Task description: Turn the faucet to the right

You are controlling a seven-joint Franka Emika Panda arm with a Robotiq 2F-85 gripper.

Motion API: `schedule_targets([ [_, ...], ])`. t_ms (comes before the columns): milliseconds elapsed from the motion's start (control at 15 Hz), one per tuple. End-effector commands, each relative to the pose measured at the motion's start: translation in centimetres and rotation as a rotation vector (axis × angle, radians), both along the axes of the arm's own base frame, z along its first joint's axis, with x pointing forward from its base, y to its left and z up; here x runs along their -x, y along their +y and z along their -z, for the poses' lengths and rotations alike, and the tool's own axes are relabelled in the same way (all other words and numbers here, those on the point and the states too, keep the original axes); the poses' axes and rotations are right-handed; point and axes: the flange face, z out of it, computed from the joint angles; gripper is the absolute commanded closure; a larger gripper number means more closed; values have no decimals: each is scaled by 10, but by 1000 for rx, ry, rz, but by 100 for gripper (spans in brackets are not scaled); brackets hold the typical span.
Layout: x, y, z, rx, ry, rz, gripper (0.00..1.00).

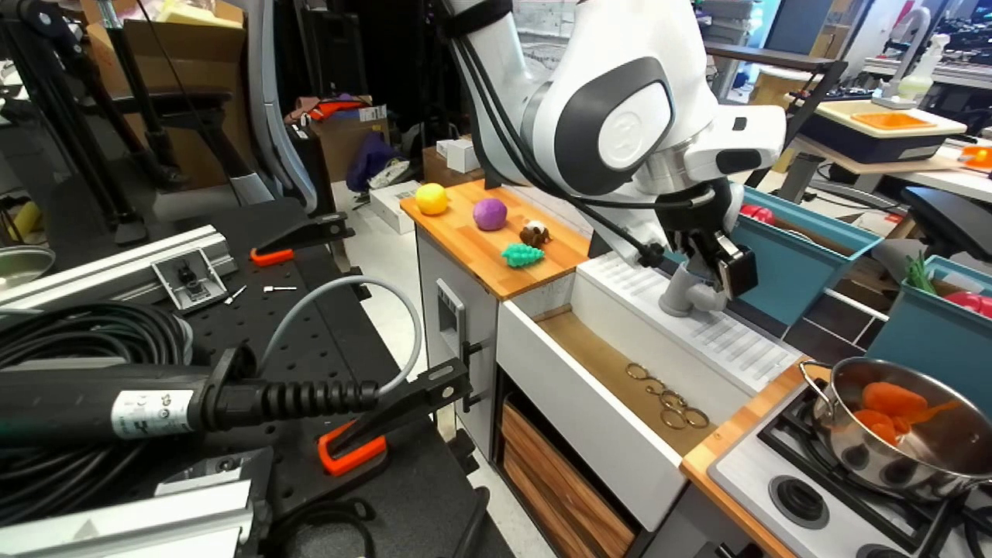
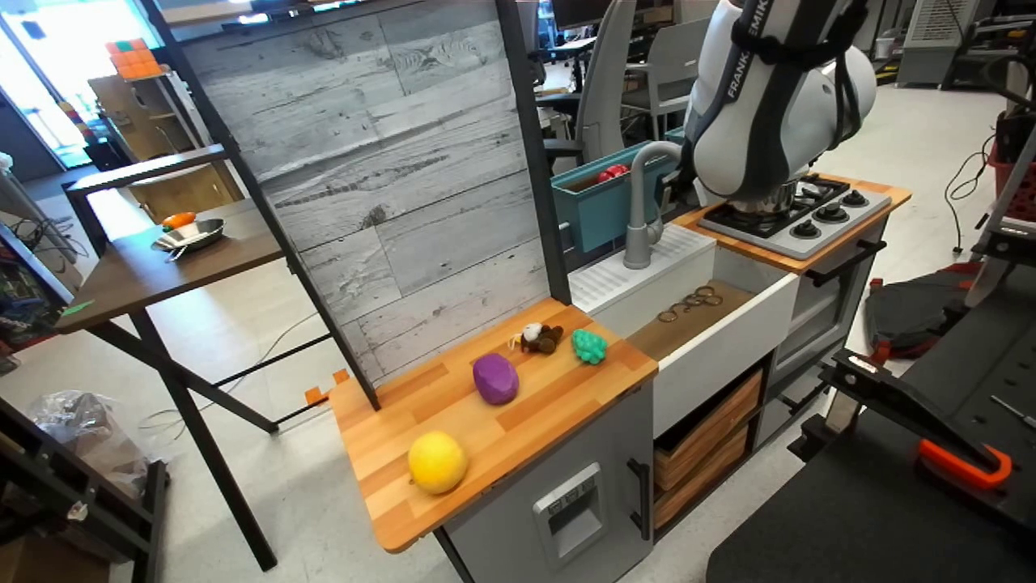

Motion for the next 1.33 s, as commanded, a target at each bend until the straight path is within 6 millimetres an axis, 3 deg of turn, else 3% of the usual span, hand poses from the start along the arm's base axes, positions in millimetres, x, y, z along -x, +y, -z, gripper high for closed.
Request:
schedule_targets([
  [0,-1,-77,-11,93,-111,81,94],
  [467,-16,-98,-1,63,-271,139,94],
  [867,-26,-100,-1,24,-330,191,94],
  [933,-27,-100,-1,17,-333,199,64],
  [1000,-27,-101,-1,11,-335,212,47],
  [1267,-22,-110,-2,-25,-248,311,21],
])
